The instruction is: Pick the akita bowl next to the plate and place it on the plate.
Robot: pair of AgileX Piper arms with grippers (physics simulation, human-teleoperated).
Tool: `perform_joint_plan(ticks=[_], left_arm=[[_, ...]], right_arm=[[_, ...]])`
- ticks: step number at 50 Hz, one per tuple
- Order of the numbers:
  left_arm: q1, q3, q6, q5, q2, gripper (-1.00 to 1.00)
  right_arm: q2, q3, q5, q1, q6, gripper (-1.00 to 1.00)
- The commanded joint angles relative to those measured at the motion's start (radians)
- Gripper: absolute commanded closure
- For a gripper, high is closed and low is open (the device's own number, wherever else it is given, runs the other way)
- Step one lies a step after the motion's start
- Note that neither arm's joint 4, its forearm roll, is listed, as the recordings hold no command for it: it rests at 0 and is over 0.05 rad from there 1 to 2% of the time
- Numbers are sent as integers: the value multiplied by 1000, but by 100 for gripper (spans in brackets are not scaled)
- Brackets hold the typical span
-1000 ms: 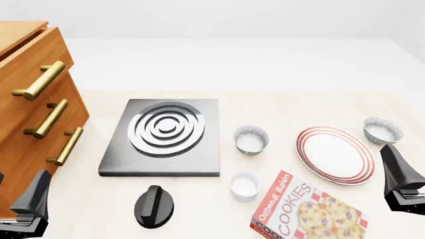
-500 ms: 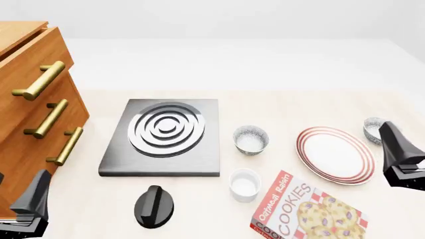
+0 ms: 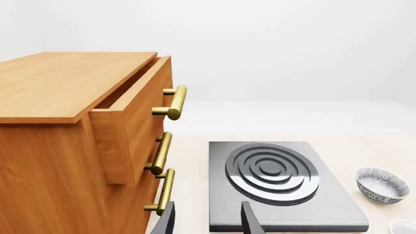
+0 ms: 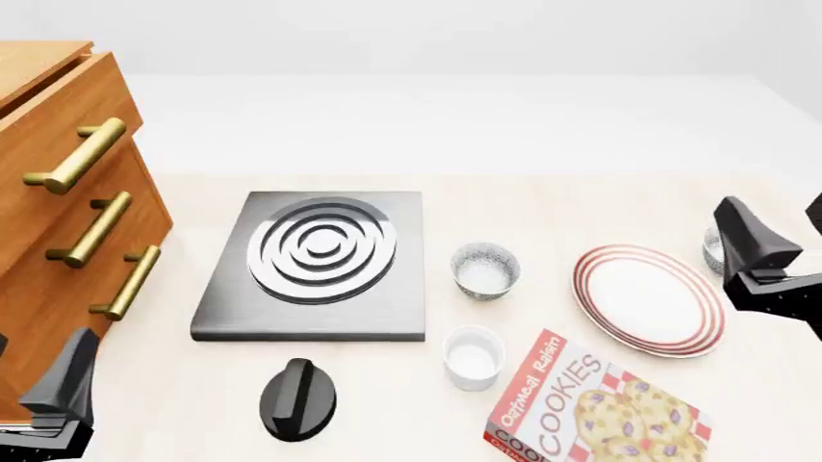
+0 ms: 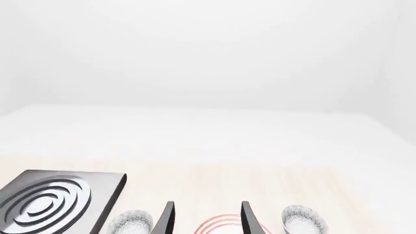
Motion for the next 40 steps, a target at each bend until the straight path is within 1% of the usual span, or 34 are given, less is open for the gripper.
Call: perform_joint_plan(ticks=[1,24,40], left_arm=[[0,0,0,0,0,-100],[0,0,0,0,0,-100],[0,0,0,0,0,-100]], right_arm=[[107,-42,-41,0,7,-100],[298,-117,-115,-20,-3,-100],[425,-170,-162,-49,-14,-100]])
